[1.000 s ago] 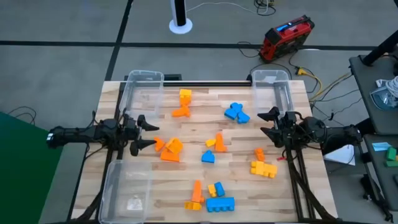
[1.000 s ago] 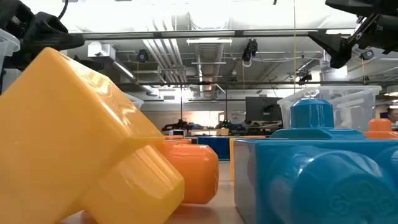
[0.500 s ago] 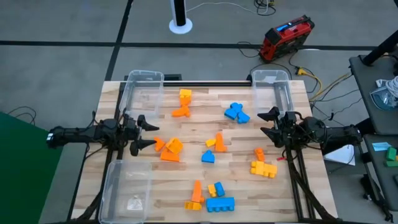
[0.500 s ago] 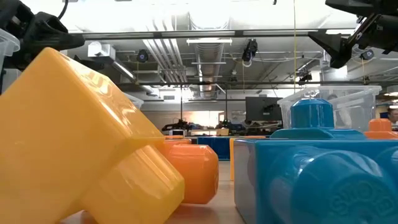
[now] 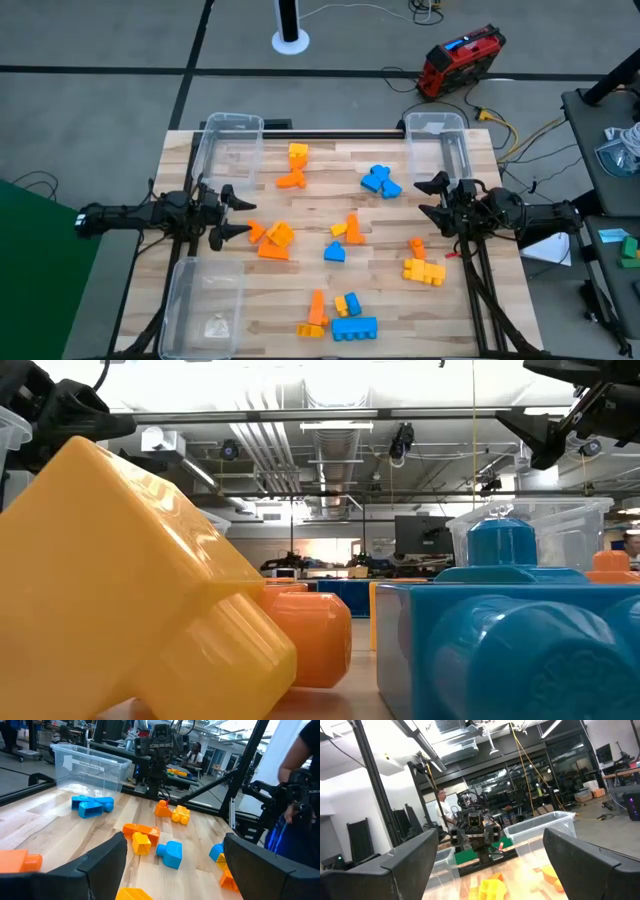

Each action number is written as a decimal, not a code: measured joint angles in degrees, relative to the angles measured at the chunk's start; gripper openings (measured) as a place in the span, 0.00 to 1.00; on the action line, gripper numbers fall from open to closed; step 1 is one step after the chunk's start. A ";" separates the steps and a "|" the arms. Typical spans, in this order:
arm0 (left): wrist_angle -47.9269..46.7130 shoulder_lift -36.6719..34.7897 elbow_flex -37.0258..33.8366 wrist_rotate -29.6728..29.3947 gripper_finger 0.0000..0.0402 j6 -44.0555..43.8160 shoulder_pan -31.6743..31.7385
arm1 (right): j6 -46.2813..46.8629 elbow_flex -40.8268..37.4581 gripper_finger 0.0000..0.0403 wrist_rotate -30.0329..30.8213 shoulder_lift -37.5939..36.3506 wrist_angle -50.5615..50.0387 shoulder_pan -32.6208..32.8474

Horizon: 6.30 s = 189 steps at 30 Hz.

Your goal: Sort blocks

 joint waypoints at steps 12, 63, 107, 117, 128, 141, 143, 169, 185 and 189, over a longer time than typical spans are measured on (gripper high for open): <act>-0.02 0.02 0.00 -0.28 0.76 0.15 0.00 | -1.87 0.00 0.87 0.01 0.00 0.56 -0.02; -4.14 29.64 55.60 -10.01 0.76 -4.63 -0.04 | 15.38 83.16 0.87 23.87 55.32 -56.99 -12.83; -70.95 72.83 88.99 -23.74 0.76 -49.54 0.52 | 12.01 83.47 0.87 24.12 60.06 -58.08 -12.79; -83.77 84.84 95.21 -12.45 0.76 -47.46 -0.54 | 20.97 83.43 0.87 13.43 64.01 -60.40 -12.74; -71.70 84.63 84.10 -9.14 0.76 -45.88 -7.22 | 29.29 83.43 0.87 10.72 57.02 -69.69 -8.01; -62.95 89.04 75.28 -8.44 0.76 -48.68 -6.73 | 27.49 83.43 0.87 15.04 53.46 -70.06 -6.75; -62.90 91.15 75.04 -8.47 0.76 -48.84 -6.73 | 27.47 83.43 0.87 15.02 53.54 -70.64 -6.75; -63.57 103.52 77.79 -9.97 0.90 -47.50 -6.75 | 27.27 83.43 0.87 14.97 53.45 -72.44 -6.88; -64.16 109.15 77.72 -11.47 0.90 -44.12 -6.85 | 26.56 83.43 0.87 14.96 53.56 -74.15 -6.88; -64.22 110.71 77.72 -11.69 0.90 -43.55 -6.93 | 26.55 83.43 0.87 14.95 53.56 -74.30 -6.88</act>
